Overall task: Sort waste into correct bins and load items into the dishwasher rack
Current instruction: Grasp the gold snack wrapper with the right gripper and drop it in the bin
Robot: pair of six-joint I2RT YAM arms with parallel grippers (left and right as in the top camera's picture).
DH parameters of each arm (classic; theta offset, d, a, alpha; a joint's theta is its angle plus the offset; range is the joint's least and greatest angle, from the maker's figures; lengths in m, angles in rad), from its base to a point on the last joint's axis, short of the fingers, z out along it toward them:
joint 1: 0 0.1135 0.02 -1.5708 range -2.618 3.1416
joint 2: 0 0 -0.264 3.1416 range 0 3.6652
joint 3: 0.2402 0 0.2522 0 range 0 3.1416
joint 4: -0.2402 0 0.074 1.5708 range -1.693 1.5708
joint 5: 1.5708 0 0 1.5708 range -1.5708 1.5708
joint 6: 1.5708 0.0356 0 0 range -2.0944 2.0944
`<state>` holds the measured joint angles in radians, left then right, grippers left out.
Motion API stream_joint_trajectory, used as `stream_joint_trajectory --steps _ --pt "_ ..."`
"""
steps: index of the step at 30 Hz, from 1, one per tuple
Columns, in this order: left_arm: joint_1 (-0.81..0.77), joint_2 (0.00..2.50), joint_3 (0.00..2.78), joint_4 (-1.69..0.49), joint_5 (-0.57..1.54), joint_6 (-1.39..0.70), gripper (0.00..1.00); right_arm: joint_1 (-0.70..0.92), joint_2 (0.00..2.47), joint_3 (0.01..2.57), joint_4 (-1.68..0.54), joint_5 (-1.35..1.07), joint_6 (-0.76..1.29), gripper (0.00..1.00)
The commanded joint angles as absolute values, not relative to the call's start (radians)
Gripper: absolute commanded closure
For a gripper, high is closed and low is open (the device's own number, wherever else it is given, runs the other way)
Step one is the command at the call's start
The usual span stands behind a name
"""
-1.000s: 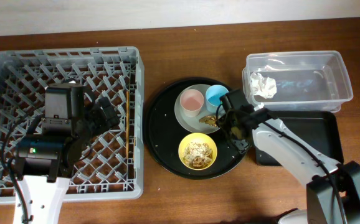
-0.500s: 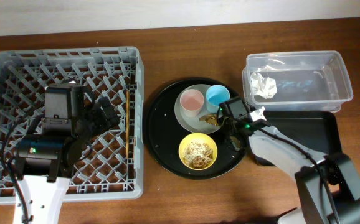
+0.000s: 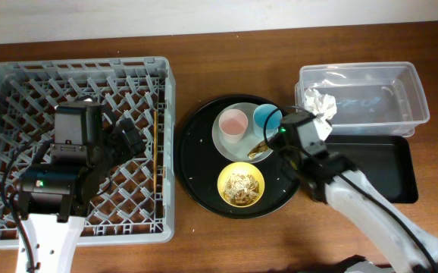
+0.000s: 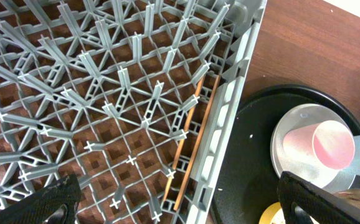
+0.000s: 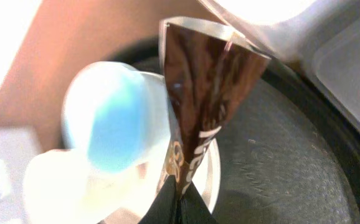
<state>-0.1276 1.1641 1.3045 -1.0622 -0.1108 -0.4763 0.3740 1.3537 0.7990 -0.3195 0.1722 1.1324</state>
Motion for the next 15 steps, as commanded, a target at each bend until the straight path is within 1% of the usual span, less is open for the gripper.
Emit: stream_joint_trajectory --steps 1,3,6,8,9,11,13,14,15 --pt "-0.124 1.153 1.309 -1.061 -0.108 -0.485 0.01 0.326 1.194 0.817 -0.349 0.149 0.972 0.96" --pt "-0.124 1.153 1.309 -1.061 -0.108 -0.485 0.01 0.223 1.187 0.874 -0.402 0.142 0.951 0.96" --pt "-0.124 1.153 1.309 -1.061 -0.108 -0.485 0.01 0.033 1.237 0.947 -0.407 0.112 0.897 0.96" --pt "-0.124 1.153 1.309 -1.061 -0.108 -0.485 0.01 -0.098 1.279 0.987 -0.38 0.024 0.897 0.96" --pt "-0.124 1.153 1.309 -1.061 -0.108 -0.485 0.01 -0.162 1.308 0.99 -0.326 -0.017 0.897 0.96" --pt "-0.124 1.153 1.309 -1.061 -0.108 -0.485 0.01 -0.231 1.377 0.989 -0.27 -0.019 0.898 0.96" --pt "-0.124 1.153 1.309 -1.061 -0.108 -0.485 0.01 -0.263 1.446 0.99 -0.244 -0.019 0.898 0.96" --pt "-0.124 1.153 1.309 -1.061 -0.108 -0.485 0.01 -0.272 1.496 0.99 -0.227 -0.019 0.897 0.92" --pt "-0.124 1.153 1.309 -1.061 -0.108 -0.485 0.01 -0.274 1.51 0.99 -0.216 -0.019 0.897 0.82"
